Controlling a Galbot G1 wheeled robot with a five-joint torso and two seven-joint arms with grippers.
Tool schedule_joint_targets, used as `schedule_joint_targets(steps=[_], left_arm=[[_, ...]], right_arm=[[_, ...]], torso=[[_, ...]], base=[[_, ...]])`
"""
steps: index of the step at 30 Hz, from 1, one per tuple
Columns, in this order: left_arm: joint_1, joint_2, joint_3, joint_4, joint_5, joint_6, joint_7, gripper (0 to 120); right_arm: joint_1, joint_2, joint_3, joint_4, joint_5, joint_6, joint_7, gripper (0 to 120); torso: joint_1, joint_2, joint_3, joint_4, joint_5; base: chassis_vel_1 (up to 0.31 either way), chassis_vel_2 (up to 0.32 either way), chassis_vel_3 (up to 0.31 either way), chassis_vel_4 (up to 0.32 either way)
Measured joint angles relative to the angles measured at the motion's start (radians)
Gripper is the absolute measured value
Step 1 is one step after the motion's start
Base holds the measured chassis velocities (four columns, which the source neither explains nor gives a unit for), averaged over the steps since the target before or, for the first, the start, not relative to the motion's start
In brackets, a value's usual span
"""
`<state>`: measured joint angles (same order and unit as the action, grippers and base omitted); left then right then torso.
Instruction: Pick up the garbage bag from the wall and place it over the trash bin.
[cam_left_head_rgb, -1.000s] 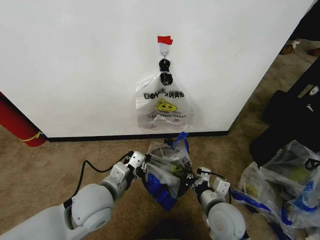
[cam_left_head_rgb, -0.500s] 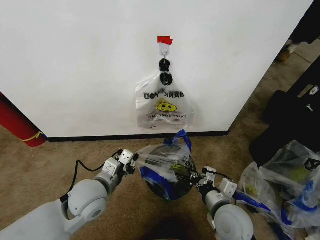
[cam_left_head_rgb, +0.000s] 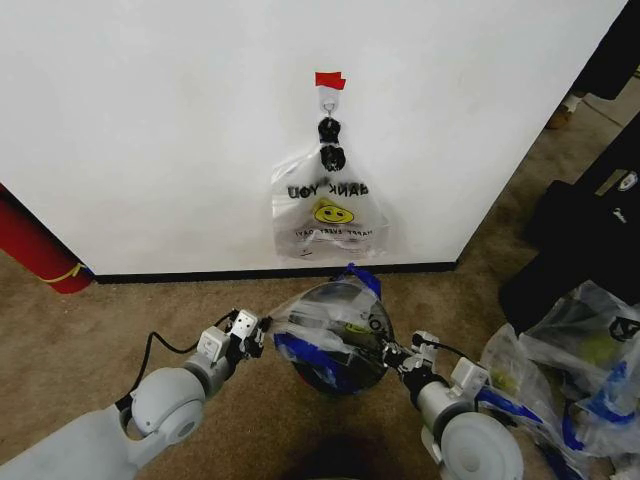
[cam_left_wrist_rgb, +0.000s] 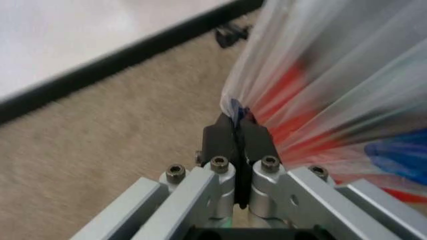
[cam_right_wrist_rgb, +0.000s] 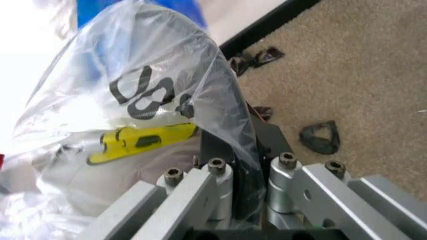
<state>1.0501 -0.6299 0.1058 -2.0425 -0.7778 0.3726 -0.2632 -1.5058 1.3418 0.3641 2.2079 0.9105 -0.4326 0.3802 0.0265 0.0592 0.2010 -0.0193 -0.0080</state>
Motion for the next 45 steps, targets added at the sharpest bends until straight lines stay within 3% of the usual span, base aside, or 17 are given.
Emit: schedule_joint_targets(steps=[7,11,17,20,23,25,31,34,39,43,45], left_arm=[[0.006,-0.022,0.012,0.027,0.02,-0.014,0.018,0],[0.014,-0.032,-0.001,0.015,0.021,-0.019,-0.021,0],[0.102,-0.07,-0.121,-0.055,0.007,-0.019,-0.129,18],[0.153,-0.084,-0.206,-0.106,-0.055,-0.042,-0.185,30],[0.162,-0.112,-0.227,-0.145,-0.146,-0.133,-0.308,43],[0.167,-0.12,-0.239,-0.16,-0.179,-0.155,-0.328,48],[0.233,-0.14,-0.308,-0.296,-0.432,-0.2,-0.342,69],[0.266,-0.151,-0.287,-0.371,-0.569,-0.199,-0.326,83],[0.268,-0.16,-0.208,-0.41,-0.662,-0.156,-0.254,97],[0.251,-0.171,-0.147,-0.407,-0.667,-0.141,-0.237,98],[0.245,-0.176,-0.126,-0.397,-0.659,-0.139,-0.222,92]], right_arm=[[-0.001,0.019,0.007,0.008,0.009,0.019,-0.007,1],[-0.001,0.031,0.006,0.002,0.002,0.024,-0.006,1],[0.006,0.062,0.012,-0.027,-0.011,0.043,0.006,1],[0.016,0.084,0.031,-0.04,0.003,0.054,0.015,1],[0.025,0.104,0.05,-0.047,0.035,0.064,0.033,1],[0.027,0.11,0.054,-0.047,0.043,0.071,0.037,1],[0.028,0.132,0.079,-0.027,0.084,0.117,0.064,1],[0.027,0.139,0.089,-0.012,0.108,0.133,0.09,1],[0.025,0.139,0.085,-0.005,0.111,0.139,0.099,1],[0.026,0.14,0.084,0.004,0.109,0.138,0.101,1],[0.024,0.141,0.085,0.008,0.108,0.136,0.101,1]], torso=[[0.0,0.0,0.0,0.0,0.0],[0.0,0.0,0.0,0.0,-0.0001],[0.0,0.0,0.0,0.0001,-0.0004],[0.0,0.0,0.0,0.0003,0.0003],[0.0,0.0,0.0,0.0,-0.0004],[0.0,0.0,0.0,-0.0002,-0.0003],[0.0,0.0,0.0,0.0002,0.0002],[0.0,0.0,0.0,0.0001,0.0002],[0.0,0.0,0.0,0.0001,0.0003],[0.0,0.0,0.0,0.0,0.0],[0.0,0.0,0.0,0.0,-0.0001]], base=[[0.0,0.0,0.0,0.0],[0.0,0.0,0.0,0.0],[0.0,0.0,0.0,0.0],[0.0,0.0,0.0,0.0],[0.0,0.0,0.0,0.0],[0.0,0.0,0.0,0.0],[0.0,0.0,0.0,0.0],[0.0,0.0,0.0,0.0],[0.0,0.0,0.0,0.0],[0.0,0.0,0.0,0.0],[0.0,0.0,0.0,0.0]])
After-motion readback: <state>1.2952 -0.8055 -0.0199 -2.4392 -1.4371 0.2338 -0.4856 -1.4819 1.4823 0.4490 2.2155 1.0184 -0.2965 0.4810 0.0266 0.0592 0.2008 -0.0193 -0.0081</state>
